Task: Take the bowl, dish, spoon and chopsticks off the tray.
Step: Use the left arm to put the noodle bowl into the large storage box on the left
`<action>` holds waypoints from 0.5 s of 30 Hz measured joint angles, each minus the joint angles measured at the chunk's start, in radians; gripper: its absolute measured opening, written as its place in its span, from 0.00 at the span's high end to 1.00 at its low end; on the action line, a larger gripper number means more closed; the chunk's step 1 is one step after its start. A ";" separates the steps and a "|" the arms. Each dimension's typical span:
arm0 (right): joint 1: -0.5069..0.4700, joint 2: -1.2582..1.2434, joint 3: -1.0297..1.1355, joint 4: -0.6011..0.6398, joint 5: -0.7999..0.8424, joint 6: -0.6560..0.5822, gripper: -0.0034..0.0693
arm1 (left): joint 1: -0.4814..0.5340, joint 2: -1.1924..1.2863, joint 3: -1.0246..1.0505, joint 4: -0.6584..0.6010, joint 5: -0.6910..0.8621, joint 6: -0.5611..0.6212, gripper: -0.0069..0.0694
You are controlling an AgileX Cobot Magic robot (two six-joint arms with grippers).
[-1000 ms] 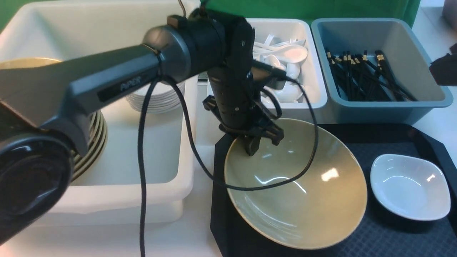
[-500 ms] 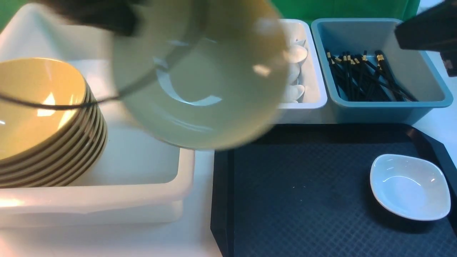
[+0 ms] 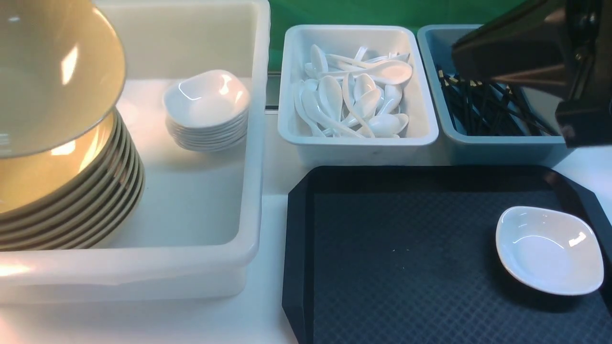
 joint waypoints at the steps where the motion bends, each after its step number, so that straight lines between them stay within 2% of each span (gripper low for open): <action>1: 0.005 0.000 0.000 0.000 0.007 -0.002 0.90 | 0.001 0.034 0.003 -0.014 -0.003 0.002 0.91; 10: 0.006 0.000 0.000 0.000 0.013 -0.014 0.90 | 0.001 0.166 0.010 0.054 -0.024 0.013 0.90; 15: 0.006 0.000 0.000 0.000 -0.015 -0.024 0.90 | 0.001 0.190 0.010 0.124 -0.030 0.000 0.86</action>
